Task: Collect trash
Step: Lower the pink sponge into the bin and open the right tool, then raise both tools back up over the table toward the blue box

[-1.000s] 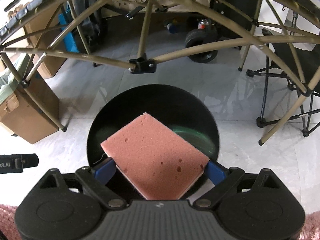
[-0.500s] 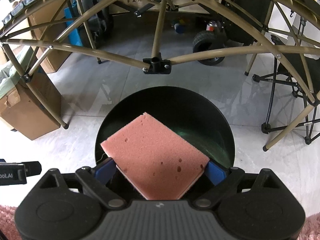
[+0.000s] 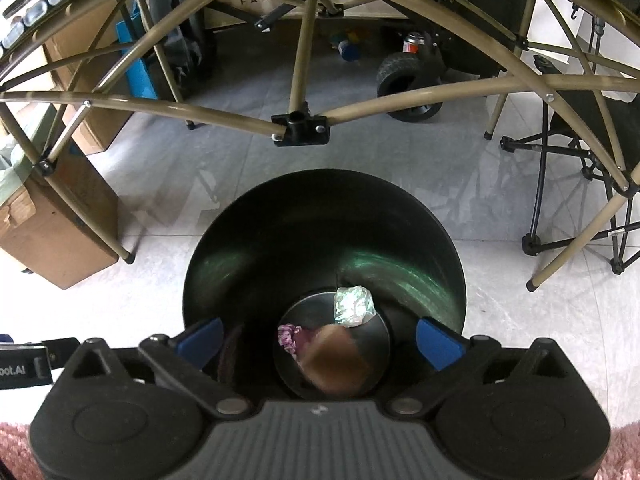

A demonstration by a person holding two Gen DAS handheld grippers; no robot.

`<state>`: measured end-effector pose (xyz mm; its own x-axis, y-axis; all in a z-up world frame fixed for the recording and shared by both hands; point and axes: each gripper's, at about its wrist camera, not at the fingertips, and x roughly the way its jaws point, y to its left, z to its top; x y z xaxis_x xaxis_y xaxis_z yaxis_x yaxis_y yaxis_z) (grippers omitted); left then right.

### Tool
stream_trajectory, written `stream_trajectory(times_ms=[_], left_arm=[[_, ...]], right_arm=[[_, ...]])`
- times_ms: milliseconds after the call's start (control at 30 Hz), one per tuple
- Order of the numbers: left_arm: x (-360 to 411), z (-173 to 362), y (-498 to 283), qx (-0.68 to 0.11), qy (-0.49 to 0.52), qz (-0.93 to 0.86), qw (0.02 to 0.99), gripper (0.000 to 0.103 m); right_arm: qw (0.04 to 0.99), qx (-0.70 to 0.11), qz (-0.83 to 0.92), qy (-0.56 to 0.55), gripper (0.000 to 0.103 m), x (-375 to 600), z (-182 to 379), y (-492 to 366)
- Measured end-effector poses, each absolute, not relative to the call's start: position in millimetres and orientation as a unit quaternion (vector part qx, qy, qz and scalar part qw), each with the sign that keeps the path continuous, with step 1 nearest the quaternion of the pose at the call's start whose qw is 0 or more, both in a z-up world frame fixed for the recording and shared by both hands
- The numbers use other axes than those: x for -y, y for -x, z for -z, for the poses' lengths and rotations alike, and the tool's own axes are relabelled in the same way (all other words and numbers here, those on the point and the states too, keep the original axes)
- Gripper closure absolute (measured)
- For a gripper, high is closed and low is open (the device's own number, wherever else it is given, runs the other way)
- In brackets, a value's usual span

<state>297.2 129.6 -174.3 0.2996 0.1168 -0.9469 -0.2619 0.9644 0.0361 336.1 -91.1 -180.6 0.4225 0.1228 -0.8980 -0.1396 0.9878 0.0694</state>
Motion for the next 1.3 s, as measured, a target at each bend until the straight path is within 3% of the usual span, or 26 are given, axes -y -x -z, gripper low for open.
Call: stream_trajectory(times_ms=[733,1300], left_arm=[[-128.4,162.1,-298.7,-0.565,0.071,-0.11,0.814,0.0],[-113.2,106.4,-293.8,-0.444,0.065,-0.09,0.889,0.0]], right_arm=[[0.854,-0.513,-0.083,0.004,0.0,96.0,171.4,-330.0],[0.905,-0.415,-0.098,-0.012,0.0,114.1,131.5,-312.1]])
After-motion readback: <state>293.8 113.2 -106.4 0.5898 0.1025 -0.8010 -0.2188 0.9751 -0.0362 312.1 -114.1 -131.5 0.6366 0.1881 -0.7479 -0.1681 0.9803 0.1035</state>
